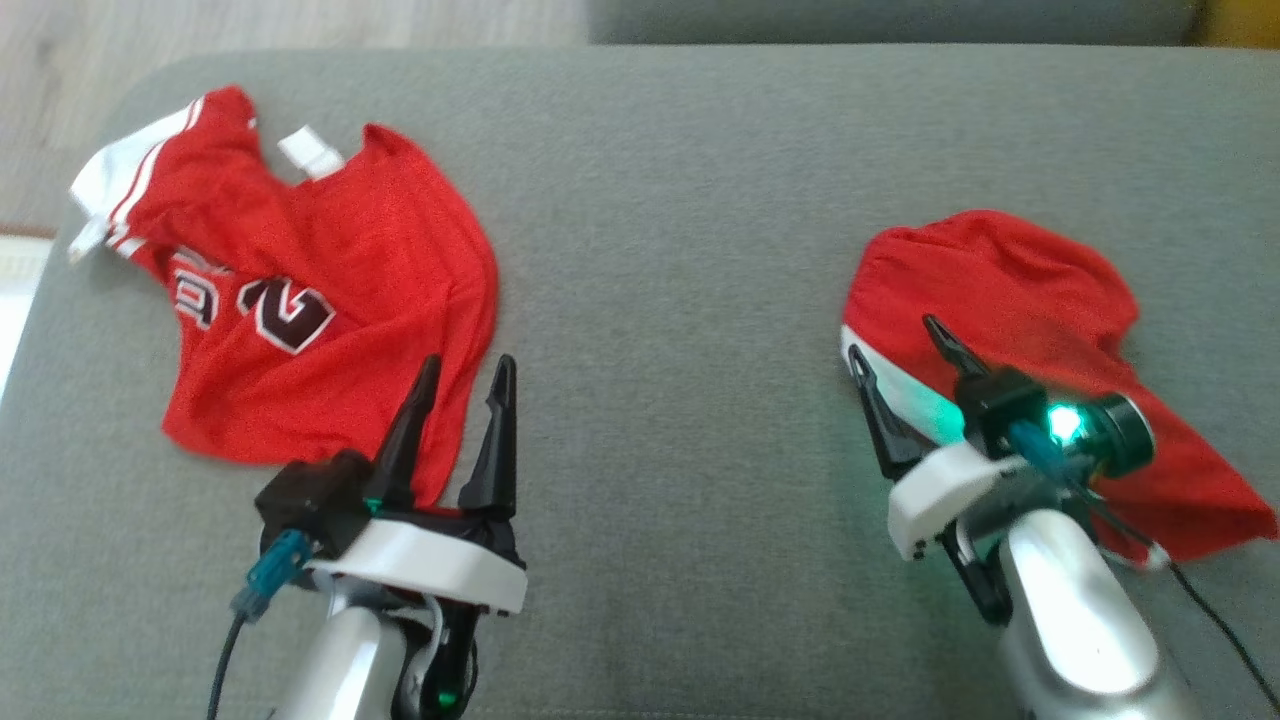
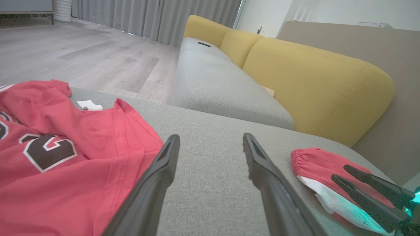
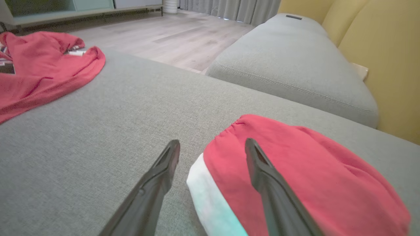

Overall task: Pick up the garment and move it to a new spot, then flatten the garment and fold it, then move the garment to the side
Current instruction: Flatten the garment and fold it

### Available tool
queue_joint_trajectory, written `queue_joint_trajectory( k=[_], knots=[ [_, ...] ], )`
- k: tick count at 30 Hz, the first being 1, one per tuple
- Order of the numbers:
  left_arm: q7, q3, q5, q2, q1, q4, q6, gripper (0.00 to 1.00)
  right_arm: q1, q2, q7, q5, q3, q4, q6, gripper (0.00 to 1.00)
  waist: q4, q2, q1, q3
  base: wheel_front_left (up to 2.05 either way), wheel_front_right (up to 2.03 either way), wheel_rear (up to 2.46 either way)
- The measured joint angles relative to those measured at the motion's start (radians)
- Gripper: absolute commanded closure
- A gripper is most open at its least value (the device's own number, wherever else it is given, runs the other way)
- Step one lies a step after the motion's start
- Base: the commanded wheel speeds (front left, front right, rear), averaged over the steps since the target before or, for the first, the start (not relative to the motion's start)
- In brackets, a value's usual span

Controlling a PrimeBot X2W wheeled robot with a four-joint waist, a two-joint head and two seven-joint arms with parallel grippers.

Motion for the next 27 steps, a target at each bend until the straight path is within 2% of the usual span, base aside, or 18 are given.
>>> queue_joint_trajectory(
  k=[6,11,12,13,17,20,27],
  knots=[
    [0.0,-0.012,-0.005,0.0,-0.012,0.0,0.006,0.0,-0.078,-0.001,0.014,-0.042,-0.029,0.167,0.0,0.0,0.04,0.0,0.0,0.026,0.0,0.0,0.0],
    [0.0,-0.012,-0.007,0.0,-0.012,0.0,0.006,0.0,-0.111,-0.001,0.019,-0.045,-0.05,0.266,0.0,0.0,0.043,0.0,0.0,0.033,0.0,0.0,0.0],
    [0.0,-0.012,-0.007,0.0,-0.013,0.0,0.007,0.0,-0.117,-0.001,0.019,-0.043,-0.055,0.279,0.0,0.48,0.041,0.0,0.0,0.034,0.0,0.0,0.0],
    [0.0,-0.012,-0.007,0.0,-0.013,0.0,0.007,0.0,-0.117,-0.001,0.019,-0.043,-0.055,0.279,0.0,1.0,0.041,0.0,0.0,0.034,0.0,0.0,0.0],
    [0.0,-0.012,-0.007,0.0,-0.014,0.0,0.007,0.0,-0.14,-0.004,-0.017,-0.005,-0.041,0.32,0.0,1.0,0.029,0.0,0.0,0.034,0.0,0.0,0.0],
    [0.0,-0.011,-0.007,0.0,-0.02,0.001,0.007,0.0,-0.149,-0.008,-0.062,0.062,0.015,0.332,0.0,1.0,0.017,0.0,0.0,0.032,0.0,0.0,0.0],
    [0.0,-0.01,-0.002,-0.001,-0.027,0.002,0.006,0.0,-0.155,-0.011,-0.139,0.258,0.219,0.274,0.0,1.0,-0.005,0.0,0.0,0.021,0.0,0.0,0.0]
  ],
)
